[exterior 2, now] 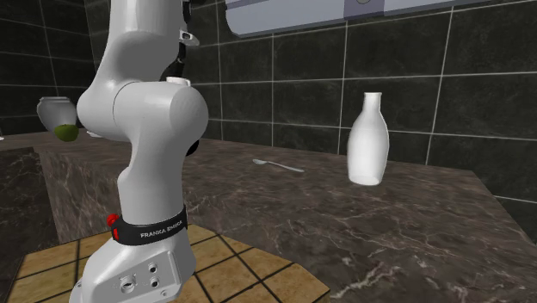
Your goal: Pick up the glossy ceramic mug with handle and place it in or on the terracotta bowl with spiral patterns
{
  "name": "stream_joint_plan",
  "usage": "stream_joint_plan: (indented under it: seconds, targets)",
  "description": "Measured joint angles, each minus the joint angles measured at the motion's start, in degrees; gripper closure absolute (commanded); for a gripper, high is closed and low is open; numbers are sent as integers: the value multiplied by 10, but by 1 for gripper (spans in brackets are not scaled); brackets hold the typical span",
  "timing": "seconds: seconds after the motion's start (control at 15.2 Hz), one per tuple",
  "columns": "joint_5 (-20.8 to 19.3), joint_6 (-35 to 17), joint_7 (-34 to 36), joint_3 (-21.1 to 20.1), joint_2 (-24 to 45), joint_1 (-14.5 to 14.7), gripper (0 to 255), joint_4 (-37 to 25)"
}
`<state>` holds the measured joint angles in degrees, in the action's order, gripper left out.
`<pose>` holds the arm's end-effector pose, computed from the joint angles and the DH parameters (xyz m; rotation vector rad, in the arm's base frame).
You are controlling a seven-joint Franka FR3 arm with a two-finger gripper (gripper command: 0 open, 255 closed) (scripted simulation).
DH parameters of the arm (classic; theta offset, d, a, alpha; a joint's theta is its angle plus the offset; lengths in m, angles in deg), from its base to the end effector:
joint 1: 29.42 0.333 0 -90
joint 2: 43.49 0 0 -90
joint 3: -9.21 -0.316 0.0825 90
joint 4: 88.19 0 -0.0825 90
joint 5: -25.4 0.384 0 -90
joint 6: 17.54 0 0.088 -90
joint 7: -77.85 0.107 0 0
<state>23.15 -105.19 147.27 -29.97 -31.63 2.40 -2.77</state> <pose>0.2325 0.5498 0.5632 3.0517 0.0394 -0.1945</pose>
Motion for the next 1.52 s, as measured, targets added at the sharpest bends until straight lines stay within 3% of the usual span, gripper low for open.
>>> stream_joint_plan:
  seconds: [1.52]
  targets:
    - [-8,-148,9,2,12,2,255,139]
